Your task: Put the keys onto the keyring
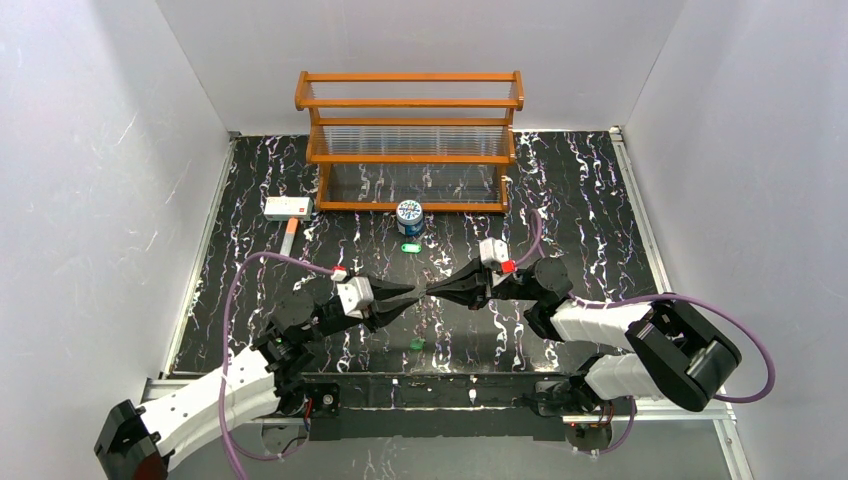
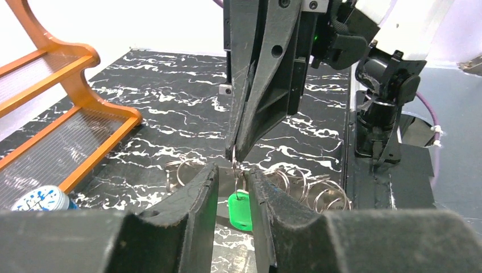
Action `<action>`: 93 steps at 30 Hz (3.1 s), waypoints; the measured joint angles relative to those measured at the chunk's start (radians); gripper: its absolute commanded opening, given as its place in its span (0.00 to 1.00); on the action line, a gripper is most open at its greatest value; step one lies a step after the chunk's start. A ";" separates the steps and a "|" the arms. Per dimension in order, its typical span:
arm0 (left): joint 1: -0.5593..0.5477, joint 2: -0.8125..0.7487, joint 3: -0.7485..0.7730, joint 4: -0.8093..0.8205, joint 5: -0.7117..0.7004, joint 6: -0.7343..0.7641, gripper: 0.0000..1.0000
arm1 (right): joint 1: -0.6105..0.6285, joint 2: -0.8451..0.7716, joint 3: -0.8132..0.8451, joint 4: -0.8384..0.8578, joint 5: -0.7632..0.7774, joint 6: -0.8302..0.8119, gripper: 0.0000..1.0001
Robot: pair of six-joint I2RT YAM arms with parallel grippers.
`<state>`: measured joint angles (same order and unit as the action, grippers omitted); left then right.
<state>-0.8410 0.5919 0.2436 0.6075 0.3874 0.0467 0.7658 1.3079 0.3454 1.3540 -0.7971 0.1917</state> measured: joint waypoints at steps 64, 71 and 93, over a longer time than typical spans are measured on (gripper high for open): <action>0.000 0.313 0.488 -0.775 -0.066 0.224 0.00 | -0.003 -0.121 0.201 -0.638 0.000 -0.385 0.36; 0.000 0.342 0.514 -0.839 -0.066 0.253 0.00 | -0.003 -0.056 0.237 -0.655 -0.045 -0.376 0.44; 0.000 0.375 0.518 -0.838 -0.043 0.255 0.00 | -0.003 0.033 0.267 -0.657 -0.122 -0.341 0.18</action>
<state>-0.8410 0.9672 0.7616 -0.2310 0.3443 0.3019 0.7631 1.3407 0.6128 0.6968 -0.9195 -0.1490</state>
